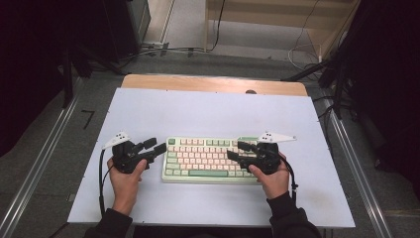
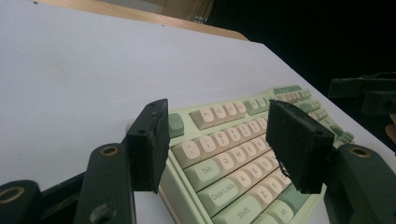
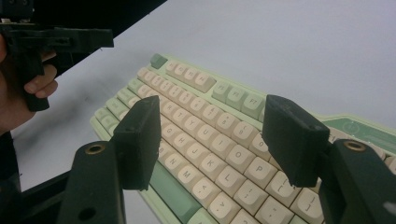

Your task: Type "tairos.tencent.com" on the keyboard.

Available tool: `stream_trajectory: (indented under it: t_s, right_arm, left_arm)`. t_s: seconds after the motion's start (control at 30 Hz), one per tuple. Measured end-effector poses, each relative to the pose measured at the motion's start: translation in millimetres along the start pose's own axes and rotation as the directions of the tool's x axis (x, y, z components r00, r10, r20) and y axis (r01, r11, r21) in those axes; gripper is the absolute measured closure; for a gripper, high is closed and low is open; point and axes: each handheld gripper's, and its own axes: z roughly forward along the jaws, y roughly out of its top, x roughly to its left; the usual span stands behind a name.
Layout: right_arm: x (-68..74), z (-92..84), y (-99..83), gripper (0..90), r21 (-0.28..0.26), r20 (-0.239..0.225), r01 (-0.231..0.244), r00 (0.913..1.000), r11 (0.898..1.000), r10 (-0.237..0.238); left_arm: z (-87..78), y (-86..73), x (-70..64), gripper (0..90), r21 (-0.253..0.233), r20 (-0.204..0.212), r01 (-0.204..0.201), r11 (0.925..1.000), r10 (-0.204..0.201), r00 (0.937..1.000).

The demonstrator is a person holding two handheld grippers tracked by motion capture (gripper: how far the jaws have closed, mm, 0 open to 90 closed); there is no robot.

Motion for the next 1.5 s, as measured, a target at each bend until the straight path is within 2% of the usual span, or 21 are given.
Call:
stream_trajectory:
  t_s: [0.5, 0.57, 0.63, 0.7, 0.77, 0.93, 1.2, 1.5]
  right_arm:
    - [8.2, 3.7, -6.1, 37.7, 0.024, -0.015, 0.013, 0.9998, 1.0, -0.013]
    - [9.4, 5.0, -6.9, 40.8, 0.028, -0.018, 0.016, 0.9997, 0.999, -0.015]
    - [10.7, 7.0, -8.5, 51.7, 0.035, -0.022, 0.024, 0.9995, 0.999, -0.023]
    - [12.5, 8.8, -11.1, 73.2, 0.048, -0.034, 0.038, 0.9988, 0.998, -0.036]
    - [15.4, 11.7, -13.0, 87.2, 0.07, -0.044, 0.052, 0.9978, 0.996, -0.049]
    - [22.6, 26.0, -16.6, 87.4, 0.119, -0.062, 0.085, 0.995, 0.989, -0.078]
    - [23.8, 45.4, -23.6, 87.4, 0.206, -0.011, 0.107, 0.9942, 0.973, -0.107]
    - [21.9, 46.9, -24.0, 87.4, 0.211, 0.001, 0.102, 0.9945, 0.972, -0.104]
  left_arm:
    - [0.5, -0.5, -0.4, 40.7, 0.005, 0.0, 0.001, 1.0, -0.001, 1.0]
    - [0.6, -0.5, -0.5, 40.7, 0.005, 0.001, 0.001, 1.0, -0.001, 1.0]
    - [0.5, -0.5, -0.6, 40.7, 0.004, 0.001, 0.001, 1.0, -0.001, 1.0]
    - [0.7, -0.6, -0.7, 40.7, 0.005, 0.001, 0.002, 1.0, -0.002, 1.0]
    - [0.9, -0.8, -0.8, 40.7, 0.006, 0.001, 0.001, 1.0, -0.001, 1.0]
    - [1.2, -1.0, -1.3, 40.9, 0.008, 0.002, 0.0, 1.0, 0.0, 1.0]
    - [0.8, -0.8, -0.9, 40.9, 0.005, 0.002, 0.002, 1.0, -0.002, 1.0]
    - [1.1, -0.9, -1.1, 40.9, 0.008, 0.002, 0.0, 1.0, 0.0, 1.0]
